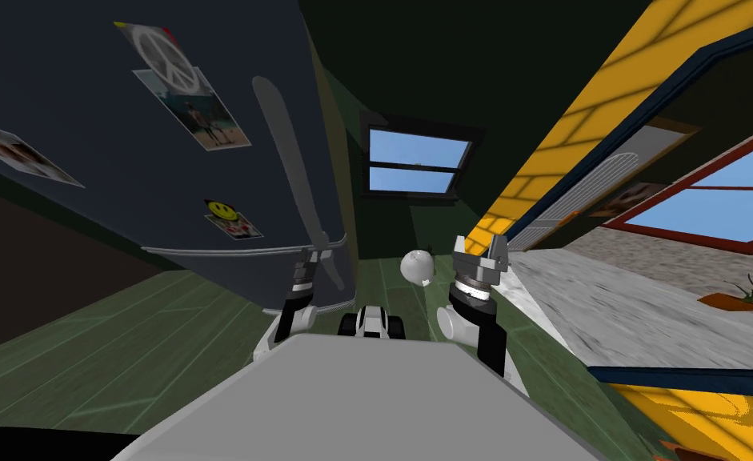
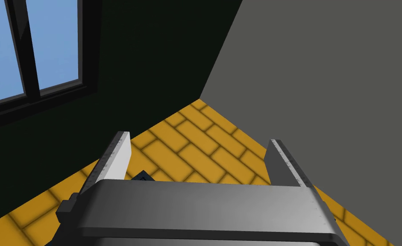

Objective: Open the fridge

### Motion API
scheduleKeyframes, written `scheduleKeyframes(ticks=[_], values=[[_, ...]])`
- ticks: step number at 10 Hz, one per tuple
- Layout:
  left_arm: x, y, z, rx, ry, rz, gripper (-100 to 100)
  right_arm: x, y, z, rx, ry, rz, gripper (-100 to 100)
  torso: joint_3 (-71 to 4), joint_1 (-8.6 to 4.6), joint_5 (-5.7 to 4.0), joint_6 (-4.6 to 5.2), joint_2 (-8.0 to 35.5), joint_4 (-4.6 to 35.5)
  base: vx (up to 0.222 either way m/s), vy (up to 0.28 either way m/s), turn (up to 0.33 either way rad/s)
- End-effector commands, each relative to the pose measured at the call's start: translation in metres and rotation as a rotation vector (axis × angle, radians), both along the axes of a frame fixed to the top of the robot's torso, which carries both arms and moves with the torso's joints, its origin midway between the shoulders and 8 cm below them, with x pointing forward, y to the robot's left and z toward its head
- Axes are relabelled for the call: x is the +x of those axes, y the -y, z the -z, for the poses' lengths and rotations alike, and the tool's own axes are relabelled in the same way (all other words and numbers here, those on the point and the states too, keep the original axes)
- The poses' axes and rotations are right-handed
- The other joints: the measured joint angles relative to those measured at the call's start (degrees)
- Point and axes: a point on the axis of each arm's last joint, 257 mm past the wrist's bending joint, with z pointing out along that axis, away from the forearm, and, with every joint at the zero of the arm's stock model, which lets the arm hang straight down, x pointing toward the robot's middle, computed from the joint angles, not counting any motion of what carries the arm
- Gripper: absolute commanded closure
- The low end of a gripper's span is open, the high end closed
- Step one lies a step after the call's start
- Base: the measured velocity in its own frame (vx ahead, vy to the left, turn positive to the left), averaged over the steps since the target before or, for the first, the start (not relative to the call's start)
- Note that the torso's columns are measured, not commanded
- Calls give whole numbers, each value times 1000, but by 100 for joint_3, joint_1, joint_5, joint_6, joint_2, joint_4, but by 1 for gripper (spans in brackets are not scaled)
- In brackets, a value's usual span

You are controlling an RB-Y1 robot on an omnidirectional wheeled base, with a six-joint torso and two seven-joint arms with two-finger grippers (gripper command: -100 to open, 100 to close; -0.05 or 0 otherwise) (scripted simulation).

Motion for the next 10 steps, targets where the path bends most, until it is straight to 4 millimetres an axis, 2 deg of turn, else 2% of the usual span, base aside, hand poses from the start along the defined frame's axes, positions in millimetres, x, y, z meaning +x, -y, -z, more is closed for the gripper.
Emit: scheduleKeyframes(ticks=[1, 2, 3, 7, 8, 9, 10], values=[[-2, -1, 10, -56, 7, -27, -100, 0, 0, 0, 0, 0, 0, 0, 6, -13, 7, 22, 7, -7, 28, -127, 113], [-2, -1, 12, -70, 9, -34, -100, 0, 0, 0, 0, 0, 0, 0, 7, -43, 15, 57, -1, -23, 18, -58, 31], [-5, -10, 4, -49, 23, -46, -100, 0, 0, 0, 0, 0, 0, 0, -1, -64, 16, 73, -16, -33, 2, 0, 30], [3, -20, -16, -57, 25, -52, -100, 0, 0, 0, 0, 0, 0, 0, -1, 4, 2, 1, -2, -1, 33, 10, 18], [1, -19, -14, -55, 27, -52, -100, 0, 0, 0, 0, 0, 0, 0, 3, 7, 2, 0, 4, 1, 18, 5, 3], [-1, -16, -6, -52, 25, -52, 100, 0, 0, 0, 0, 0, 0, 0, 7, 3, 2, 0, 11, 3, -17, -1, -18], [-2, -15, -4, -52, 25, -52, 100, 0, 0, 0, 0, 0, 0, 0, 11, -2, 5, 5, 15, -2, -41, -8, -10]])
